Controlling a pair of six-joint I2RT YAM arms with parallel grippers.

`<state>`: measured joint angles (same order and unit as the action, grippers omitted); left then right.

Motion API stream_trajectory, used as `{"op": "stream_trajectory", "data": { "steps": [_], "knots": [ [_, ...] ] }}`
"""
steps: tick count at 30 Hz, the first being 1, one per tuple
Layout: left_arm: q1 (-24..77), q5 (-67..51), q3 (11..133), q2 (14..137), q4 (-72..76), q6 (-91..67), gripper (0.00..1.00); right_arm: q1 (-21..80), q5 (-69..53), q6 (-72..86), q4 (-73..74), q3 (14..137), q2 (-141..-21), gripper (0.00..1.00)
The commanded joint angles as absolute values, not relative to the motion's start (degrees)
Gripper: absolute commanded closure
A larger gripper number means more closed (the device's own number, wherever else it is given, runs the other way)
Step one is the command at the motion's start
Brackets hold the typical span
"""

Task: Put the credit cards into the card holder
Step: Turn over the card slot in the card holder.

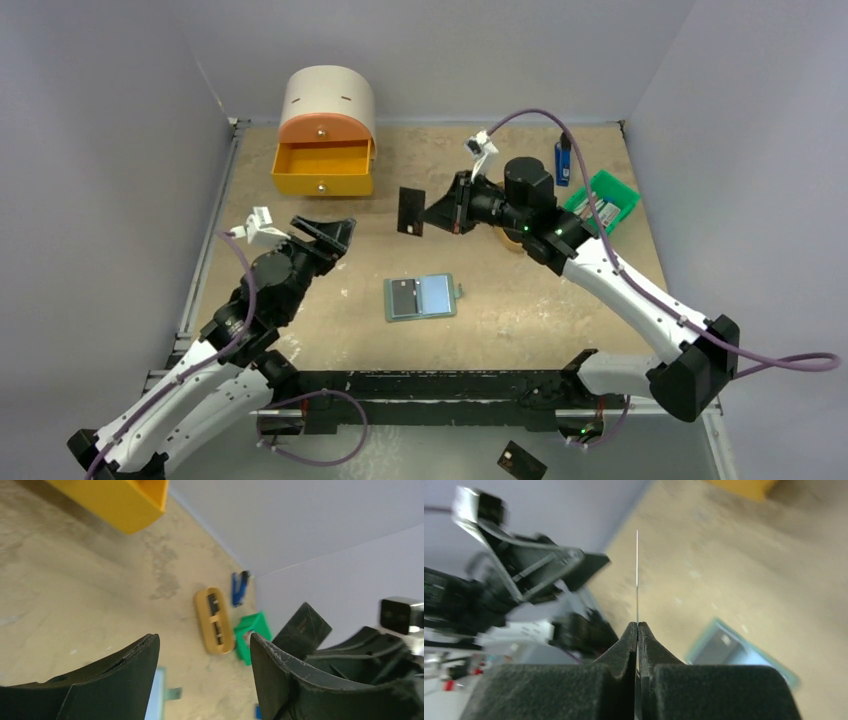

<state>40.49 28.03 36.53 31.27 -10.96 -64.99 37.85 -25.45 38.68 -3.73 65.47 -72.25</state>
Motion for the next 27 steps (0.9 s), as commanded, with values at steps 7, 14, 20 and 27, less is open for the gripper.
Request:
{"op": "stream_trajectory", "data": {
  "steps": [7, 14, 20, 27],
  "knots": [
    [40.1, 11.5, 34.6, 47.0, -17.1, -55.6, 0.43, 34.3, -25.6, 24.3, 20.9, 51.6, -74.6, 1.0],
    [40.2, 4.3, 26.9, 50.7, 0.7, -60.1, 0.46, 30.4, -30.7, 26.6, 16.6, 46.1, -77.1, 1.0],
    [40.2, 0.7, 27.8, 58.7, 6.5, -59.8, 0.47, 29.0, -30.8, 26.0, 17.7, 44.8, -79.4, 1.0],
    [40.2, 0.3, 27.8, 61.8, 8.5, -59.5, 0.44, 27.2, -32.6, 25.2, 18.1, 43.9, -81.6, 1.0]
  ]
}}
